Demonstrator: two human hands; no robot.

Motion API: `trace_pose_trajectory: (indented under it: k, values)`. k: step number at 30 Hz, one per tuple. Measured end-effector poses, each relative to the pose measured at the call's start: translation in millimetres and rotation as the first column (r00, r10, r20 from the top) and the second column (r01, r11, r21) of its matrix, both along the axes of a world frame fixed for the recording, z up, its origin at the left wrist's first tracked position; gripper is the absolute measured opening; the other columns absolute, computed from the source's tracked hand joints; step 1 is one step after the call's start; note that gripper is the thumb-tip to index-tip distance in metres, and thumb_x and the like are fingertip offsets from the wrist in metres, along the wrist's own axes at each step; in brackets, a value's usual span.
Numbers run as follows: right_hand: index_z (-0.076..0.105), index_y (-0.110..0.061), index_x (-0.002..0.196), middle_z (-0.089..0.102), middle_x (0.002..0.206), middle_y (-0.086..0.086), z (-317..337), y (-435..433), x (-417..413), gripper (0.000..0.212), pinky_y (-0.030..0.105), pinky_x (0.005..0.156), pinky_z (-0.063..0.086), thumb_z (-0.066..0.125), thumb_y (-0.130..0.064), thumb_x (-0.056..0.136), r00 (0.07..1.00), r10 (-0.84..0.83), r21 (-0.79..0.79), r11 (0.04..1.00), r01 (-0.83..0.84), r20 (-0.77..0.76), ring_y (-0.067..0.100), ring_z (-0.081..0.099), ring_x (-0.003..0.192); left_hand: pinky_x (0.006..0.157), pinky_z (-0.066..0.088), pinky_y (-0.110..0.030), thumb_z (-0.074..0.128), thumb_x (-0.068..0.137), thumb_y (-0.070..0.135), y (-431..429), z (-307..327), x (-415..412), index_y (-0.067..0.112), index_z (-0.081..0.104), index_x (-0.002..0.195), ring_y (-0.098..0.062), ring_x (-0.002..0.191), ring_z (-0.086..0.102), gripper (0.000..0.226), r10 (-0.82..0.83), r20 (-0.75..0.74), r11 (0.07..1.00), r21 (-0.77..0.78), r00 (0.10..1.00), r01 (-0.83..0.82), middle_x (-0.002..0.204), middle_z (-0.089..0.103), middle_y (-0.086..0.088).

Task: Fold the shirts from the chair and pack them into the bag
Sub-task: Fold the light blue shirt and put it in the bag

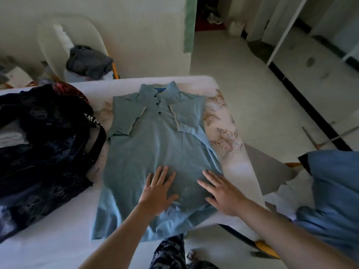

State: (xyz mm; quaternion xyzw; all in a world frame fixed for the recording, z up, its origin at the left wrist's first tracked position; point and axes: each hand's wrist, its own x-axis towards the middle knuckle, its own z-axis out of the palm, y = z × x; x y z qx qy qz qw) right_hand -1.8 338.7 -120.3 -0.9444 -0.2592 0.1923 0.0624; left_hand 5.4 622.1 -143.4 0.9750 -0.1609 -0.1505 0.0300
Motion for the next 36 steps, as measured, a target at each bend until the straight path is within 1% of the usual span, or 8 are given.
trace_pose_trajectory:
  k: [8, 12, 15, 18, 24, 28, 33, 36]
  values:
    - [0.062, -0.025, 0.132, 0.035, 0.158, 0.003, 4, -14, -29, 0.038, 0.041, 0.122, 0.014, 0.061, -0.034, 0.094, 0.997, -0.018, 0.118, 0.993, 0.009, 0.079, 0.023, 0.026, 0.148, 0.111, 0.036, -0.038, 0.042, 0.074, 0.073, -26, 26, -45, 0.029, 0.050, 0.137, -0.015, 0.132, 0.038, 0.078, -0.058, -0.022, 0.959, -0.279, 0.998, 0.049, 0.140, 0.042, 0.009]
    - [0.067, -0.023, 0.110, 0.068, 0.119, 0.003, 18, -1, -21, 0.016, 0.038, 0.107, 0.036, 0.055, -0.024, 0.099, 0.987, -0.134, 0.183, 0.976, 0.117, 0.085, 0.022, 0.056, 0.120, 0.115, 0.029, -0.035, 0.047, 0.071, 0.078, -37, 34, -57, 0.029, 0.040, 0.145, -0.013, 0.134, 0.031, 0.089, -0.153, -0.098, 0.977, -0.162, 0.983, 0.136, 0.145, 0.036, 0.011]
    - [0.060, -0.023, 0.110, 0.067, 0.094, 0.007, 37, 3, -15, 0.013, 0.035, 0.073, 0.045, 0.049, -0.025, 0.102, 0.965, -0.260, 0.250, 0.936, 0.247, 0.020, 0.026, 0.059, 0.090, 0.102, 0.042, -0.033, 0.058, 0.086, 0.039, -27, 32, -50, 0.022, 0.059, 0.130, -0.020, 0.123, 0.049, 0.047, 0.002, -0.141, 0.971, -0.235, 0.990, -0.036, 0.133, 0.053, 0.002]
    - [0.059, -0.024, 0.107, 0.063, 0.084, 0.000, 56, 4, -2, 0.011, 0.036, 0.068, 0.046, 0.050, -0.027, 0.102, 0.961, -0.269, 0.263, 0.925, 0.275, -0.058, 0.025, 0.060, 0.079, 0.072, 0.043, -0.031, 0.057, 0.093, 0.030, -15, 55, -32, 0.021, 0.060, 0.089, -0.025, 0.090, 0.060, 0.010, 0.188, -0.270, 0.924, -0.277, 0.944, -0.263, 0.099, 0.066, -0.008]
    - [0.066, -0.029, 0.095, 0.065, 0.080, -0.010, 92, 0, 34, 0.015, 0.028, 0.062, 0.048, 0.052, -0.027, 0.099, 0.914, -0.265, 0.298, 0.885, 0.357, -0.307, 0.006, 0.062, 0.067, 0.078, 0.043, -0.035, 0.055, 0.097, 0.035, -10, 126, 20, 0.012, 0.060, 0.098, -0.021, 0.090, 0.058, 0.023, -0.075, -0.552, 0.992, -0.127, 0.831, 0.005, 0.095, 0.061, -0.002]
    - [0.062, -0.031, 0.079, 0.061, 0.070, -0.013, 106, -3, 69, 0.024, 0.023, 0.057, 0.039, 0.053, -0.024, 0.100, 0.902, -0.338, 0.360, 0.833, 0.419, -0.268, -0.002, 0.054, 0.054, 0.068, 0.041, -0.032, 0.059, 0.092, 0.035, -10, 151, 72, 0.015, 0.057, 0.091, -0.021, 0.085, 0.057, 0.021, -0.085, -0.497, 0.994, -0.102, 0.864, 0.039, 0.087, 0.057, 0.001]
    - [0.068, -0.016, 0.091, 0.069, 0.083, 0.004, 107, 1, 139, 0.020, 0.035, 0.070, 0.046, 0.052, -0.025, 0.099, 0.843, -0.521, 0.391, 0.754, 0.528, -0.133, 0.026, 0.065, 0.080, 0.060, 0.041, -0.029, 0.053, 0.088, 0.013, -21, 176, 163, 0.024, 0.051, 0.076, -0.015, 0.072, 0.053, 0.016, 0.003, -0.370, 0.995, -0.092, 0.929, -0.040, 0.086, 0.057, -0.002]
    - [0.064, -0.021, 0.119, 0.069, 0.111, 0.004, 110, 9, 186, 0.025, 0.038, 0.087, 0.049, 0.050, -0.025, 0.099, 0.715, -0.694, 0.453, 0.665, 0.593, 0.082, 0.029, 0.063, 0.102, 0.079, 0.052, -0.032, 0.058, 0.090, 0.013, -28, 171, 218, 0.023, 0.059, 0.117, -0.022, 0.097, 0.062, 0.029, 0.189, -0.210, 0.907, -0.337, 0.959, -0.253, 0.114, 0.063, -0.004]
